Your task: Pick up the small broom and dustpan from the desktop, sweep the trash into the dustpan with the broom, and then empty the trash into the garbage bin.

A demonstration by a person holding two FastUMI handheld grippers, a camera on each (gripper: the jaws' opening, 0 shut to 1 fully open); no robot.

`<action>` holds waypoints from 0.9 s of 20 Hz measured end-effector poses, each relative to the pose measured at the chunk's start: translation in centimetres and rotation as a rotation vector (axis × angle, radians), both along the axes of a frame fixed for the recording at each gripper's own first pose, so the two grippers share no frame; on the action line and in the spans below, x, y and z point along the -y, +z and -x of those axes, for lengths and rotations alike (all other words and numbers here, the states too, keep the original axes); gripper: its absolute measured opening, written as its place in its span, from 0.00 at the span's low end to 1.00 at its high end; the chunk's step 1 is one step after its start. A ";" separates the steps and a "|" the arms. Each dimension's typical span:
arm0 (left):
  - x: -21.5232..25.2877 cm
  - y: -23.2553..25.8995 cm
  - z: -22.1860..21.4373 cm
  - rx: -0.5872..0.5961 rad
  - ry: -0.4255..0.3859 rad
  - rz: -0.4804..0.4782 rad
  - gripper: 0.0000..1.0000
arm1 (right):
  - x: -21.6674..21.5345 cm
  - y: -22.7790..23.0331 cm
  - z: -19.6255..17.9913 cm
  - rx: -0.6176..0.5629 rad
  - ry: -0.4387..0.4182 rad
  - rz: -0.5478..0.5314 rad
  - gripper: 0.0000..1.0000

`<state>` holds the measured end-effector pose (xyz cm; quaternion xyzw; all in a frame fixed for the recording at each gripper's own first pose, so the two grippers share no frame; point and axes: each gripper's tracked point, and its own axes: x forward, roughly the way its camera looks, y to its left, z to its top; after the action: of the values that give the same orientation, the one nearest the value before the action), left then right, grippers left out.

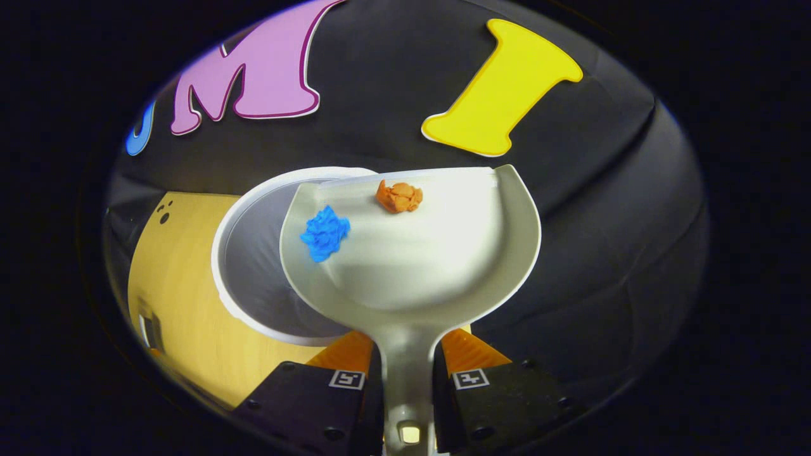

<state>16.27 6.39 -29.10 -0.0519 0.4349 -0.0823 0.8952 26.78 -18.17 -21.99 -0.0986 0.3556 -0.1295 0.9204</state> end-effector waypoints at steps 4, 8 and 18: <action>-0.3 -0.1 0.0 -0.012 0.010 0.011 0.29 | 0.9 0.5 -0.8 0.008 0.011 0.190 0.35; -0.4 -0.3 -0.3 -0.019 0.010 0.009 0.29 | 1.1 2.0 -1.0 0.014 0.050 0.375 0.35; -0.1 -0.7 -0.4 -0.039 -0.038 -0.012 0.29 | 1.6 5.3 -1.8 -0.006 0.136 0.893 0.35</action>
<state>16.65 6.46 -29.77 -0.0400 0.4539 -0.0959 0.8850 28.60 -19.79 -16.68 -0.5094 0.2602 -0.2093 0.7931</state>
